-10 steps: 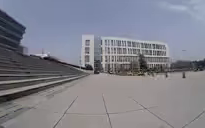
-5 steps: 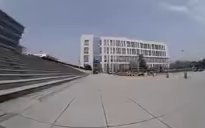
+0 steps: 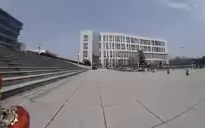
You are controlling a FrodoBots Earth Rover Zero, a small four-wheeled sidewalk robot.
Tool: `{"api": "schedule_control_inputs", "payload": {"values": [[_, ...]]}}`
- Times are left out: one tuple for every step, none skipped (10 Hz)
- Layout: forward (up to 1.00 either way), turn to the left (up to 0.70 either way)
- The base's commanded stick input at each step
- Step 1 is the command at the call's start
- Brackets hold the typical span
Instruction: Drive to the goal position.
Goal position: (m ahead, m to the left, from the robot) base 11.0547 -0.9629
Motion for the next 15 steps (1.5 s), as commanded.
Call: {"api": "schedule_control_inputs", "payload": {"values": [[0.70, 0.00], [0.70, 0.00], [0.70, 0.00], [0.70, 0.00], [0.70, 0.00], [0.70, 0.00], [0.70, 0.00], [0.70, 0.00], [0.70, 0.00], [0.70, 0.00], [0.70, 0.00], [0.70, 0.00], [0.70, 0.00], [0.70, 0.00], [0.70, 0.00]]}}
